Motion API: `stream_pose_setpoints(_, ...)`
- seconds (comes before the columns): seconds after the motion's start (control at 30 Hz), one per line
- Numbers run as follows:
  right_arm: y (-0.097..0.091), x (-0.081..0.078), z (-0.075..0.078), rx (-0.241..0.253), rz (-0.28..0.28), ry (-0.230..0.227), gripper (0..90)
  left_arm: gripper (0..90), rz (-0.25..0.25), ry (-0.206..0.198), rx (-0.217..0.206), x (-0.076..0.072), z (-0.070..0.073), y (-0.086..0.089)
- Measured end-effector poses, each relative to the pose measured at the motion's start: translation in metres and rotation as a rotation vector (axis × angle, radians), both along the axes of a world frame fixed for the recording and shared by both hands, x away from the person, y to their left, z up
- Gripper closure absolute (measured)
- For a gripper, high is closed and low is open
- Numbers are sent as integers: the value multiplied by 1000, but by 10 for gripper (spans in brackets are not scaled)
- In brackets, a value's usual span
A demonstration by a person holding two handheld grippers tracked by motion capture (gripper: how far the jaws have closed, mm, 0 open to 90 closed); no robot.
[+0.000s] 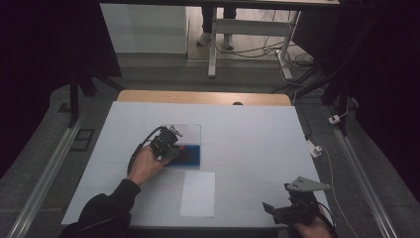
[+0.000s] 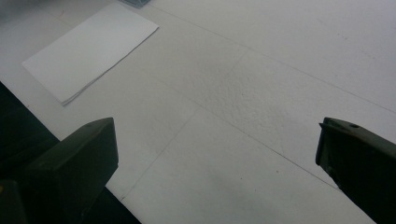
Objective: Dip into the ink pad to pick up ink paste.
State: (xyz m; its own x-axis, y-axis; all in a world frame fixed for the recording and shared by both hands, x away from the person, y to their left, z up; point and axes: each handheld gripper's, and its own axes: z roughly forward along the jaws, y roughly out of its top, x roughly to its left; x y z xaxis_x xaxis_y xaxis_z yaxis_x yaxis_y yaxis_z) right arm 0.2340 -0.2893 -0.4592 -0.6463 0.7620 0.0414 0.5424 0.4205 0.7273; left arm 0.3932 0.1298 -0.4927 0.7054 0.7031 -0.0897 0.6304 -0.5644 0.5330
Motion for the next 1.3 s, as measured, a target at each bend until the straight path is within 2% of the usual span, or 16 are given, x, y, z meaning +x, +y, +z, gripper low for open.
stream_pose_setpoints(0.1, 0, 0, 0, 0, 0, 1, 0, 807, 8, 7, -15, 1, -1, 1)
stream_pose_setpoints(0.23, 0, 0, 0, -2, 1, 2, 0, 807, 7, -28, 30, -4, 0, -5)
stream_pose_setpoints(0.4, 0, 0, 0, 2, -1, 0, 0, 807, 17, 10, -40, 1, -2, 4)
stream_pose_setpoints(0.53, 0, 0, 0, -5, 0, 2, 0, 807, 13, -12, -8, -2, -1, 0)
stream_pose_setpoints(0.93, -1, 0, 0, 6, 0, -3, 0, 803, 9, -24, -4, -3, 1, 0)
stream_pose_setpoints(1.07, -1, 0, 0, 7, -1, -3, 0, 803, 13, -46, -14, -4, 2, 0)
stream_pose_setpoints(1.3, -1, 0, 1, 3, 0, -4, 0, 803, 10, -47, -35, -6, 8, 4)
